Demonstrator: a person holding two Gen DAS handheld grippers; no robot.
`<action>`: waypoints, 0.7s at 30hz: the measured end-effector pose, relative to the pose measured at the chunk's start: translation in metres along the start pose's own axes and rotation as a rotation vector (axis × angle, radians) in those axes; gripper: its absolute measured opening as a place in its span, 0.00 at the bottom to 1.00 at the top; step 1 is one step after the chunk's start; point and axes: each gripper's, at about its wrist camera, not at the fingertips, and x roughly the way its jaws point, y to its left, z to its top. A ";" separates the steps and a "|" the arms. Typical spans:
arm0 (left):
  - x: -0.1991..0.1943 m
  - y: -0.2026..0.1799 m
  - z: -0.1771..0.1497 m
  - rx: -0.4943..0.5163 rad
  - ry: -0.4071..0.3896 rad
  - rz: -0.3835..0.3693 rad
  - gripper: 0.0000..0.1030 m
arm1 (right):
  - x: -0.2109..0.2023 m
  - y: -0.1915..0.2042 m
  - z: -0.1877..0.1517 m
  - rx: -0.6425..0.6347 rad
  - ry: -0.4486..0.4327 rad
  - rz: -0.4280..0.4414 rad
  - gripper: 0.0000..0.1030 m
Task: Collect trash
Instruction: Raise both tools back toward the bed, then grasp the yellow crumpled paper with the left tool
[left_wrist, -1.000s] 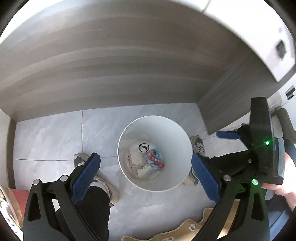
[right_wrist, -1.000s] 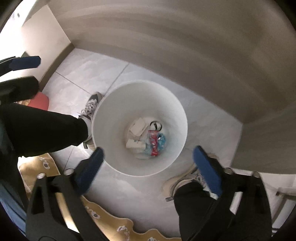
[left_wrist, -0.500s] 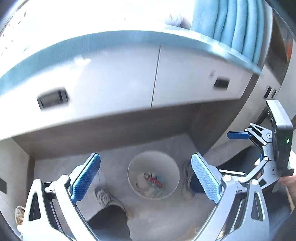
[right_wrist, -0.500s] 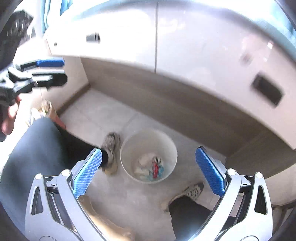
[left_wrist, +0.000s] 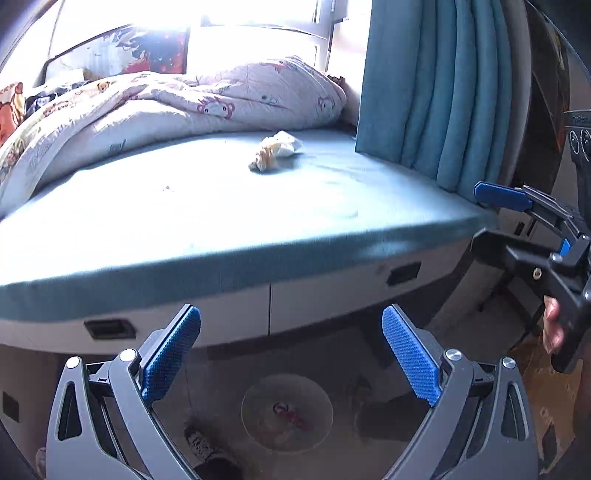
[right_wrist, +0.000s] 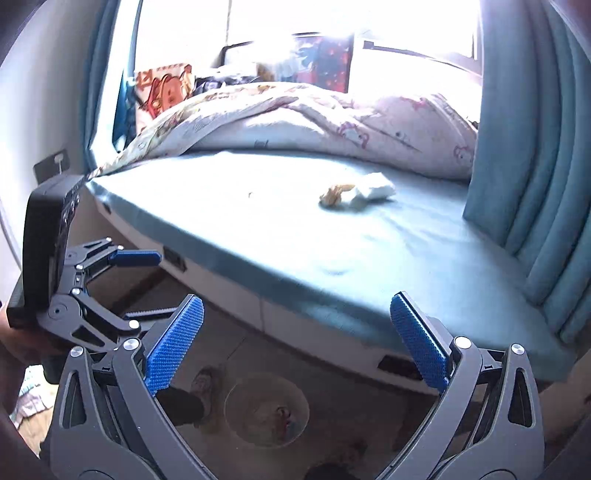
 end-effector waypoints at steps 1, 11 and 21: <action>0.003 0.001 0.008 0.003 -0.003 0.003 0.94 | 0.002 -0.007 0.007 0.007 -0.005 -0.003 0.95; 0.064 0.022 0.107 -0.007 -0.017 0.001 0.94 | 0.052 -0.060 0.066 0.014 0.027 -0.034 0.95; 0.177 0.042 0.177 -0.055 0.131 -0.036 0.94 | 0.109 -0.114 0.107 0.039 0.021 -0.052 0.95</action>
